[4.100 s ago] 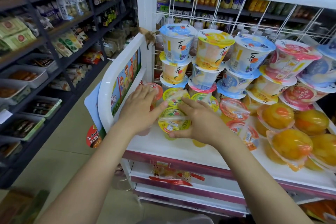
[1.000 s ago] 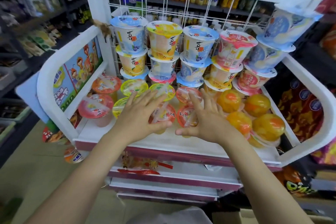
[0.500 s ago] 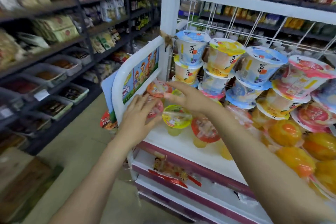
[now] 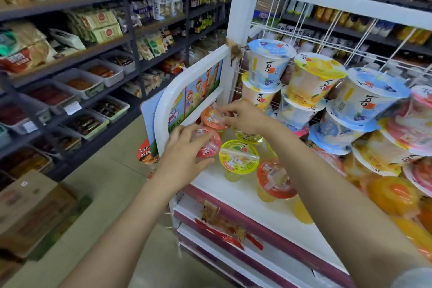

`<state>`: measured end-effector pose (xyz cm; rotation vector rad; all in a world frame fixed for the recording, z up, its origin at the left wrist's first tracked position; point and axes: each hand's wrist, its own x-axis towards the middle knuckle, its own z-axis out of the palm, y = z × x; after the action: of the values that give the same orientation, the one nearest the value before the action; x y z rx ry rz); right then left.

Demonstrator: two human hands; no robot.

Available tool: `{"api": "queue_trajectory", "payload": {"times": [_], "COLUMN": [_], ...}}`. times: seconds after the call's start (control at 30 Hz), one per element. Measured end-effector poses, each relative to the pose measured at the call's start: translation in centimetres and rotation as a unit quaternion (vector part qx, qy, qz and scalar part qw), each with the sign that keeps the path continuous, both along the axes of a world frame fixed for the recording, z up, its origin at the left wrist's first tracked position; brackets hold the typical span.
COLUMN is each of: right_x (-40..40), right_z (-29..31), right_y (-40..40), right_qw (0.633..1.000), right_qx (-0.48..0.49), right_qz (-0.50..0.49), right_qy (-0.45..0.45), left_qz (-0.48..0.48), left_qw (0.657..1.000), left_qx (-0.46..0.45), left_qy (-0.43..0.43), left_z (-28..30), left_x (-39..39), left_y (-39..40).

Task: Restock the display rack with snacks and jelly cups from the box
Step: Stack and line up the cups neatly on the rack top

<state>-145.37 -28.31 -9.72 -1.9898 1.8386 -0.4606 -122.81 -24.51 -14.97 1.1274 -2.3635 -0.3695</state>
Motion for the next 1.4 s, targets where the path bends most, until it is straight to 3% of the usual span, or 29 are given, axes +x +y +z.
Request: {"api": "queue_trajectory", "payload": {"times": [0.17,0.3,0.5,1.1,1.2,1.3,1.4], "right_x": [-0.3,-0.6,-0.3,0.4,1.1,0.3,-2.7], "right_z": [-0.3,-0.4,-0.3,-0.1,2.4,5.3,6.3], "right_y": [0.0,0.0,0.3,1.8,4.6,10.7,19.1], "right_qw": [1.0,1.0,1.0,0.998,0.996,0.99,0.975], "right_qx": [-0.013,0.0,0.001,-0.004,-0.043,-0.11,-0.182], "right_qz": [0.022,0.023,0.004,0.02,-0.008,-0.017,-0.1], "right_qy": [0.003,0.016,0.008,-0.052,-0.077,-0.084,-0.085], "left_qz": [-0.01,-0.039,-0.046,-0.052,-0.068,-0.116,-0.198], "left_qw": [1.0,0.998,0.994,0.995,0.995,0.993,0.977], "left_qx": [-0.016,0.044,0.038,0.031,0.03,-0.011,-0.056], "left_qy": [-0.012,-0.01,-0.087,-0.08,-0.072,0.012,0.065], "left_z": [0.4,1.0,0.0,0.0,1.3,3.9,5.9], "left_x": [-0.3,-0.3,-0.8,-0.5,-0.4,-2.7,-8.0], "left_y": [-0.1,-0.4,-0.7,-0.8,-0.2,2.3,5.6]}}
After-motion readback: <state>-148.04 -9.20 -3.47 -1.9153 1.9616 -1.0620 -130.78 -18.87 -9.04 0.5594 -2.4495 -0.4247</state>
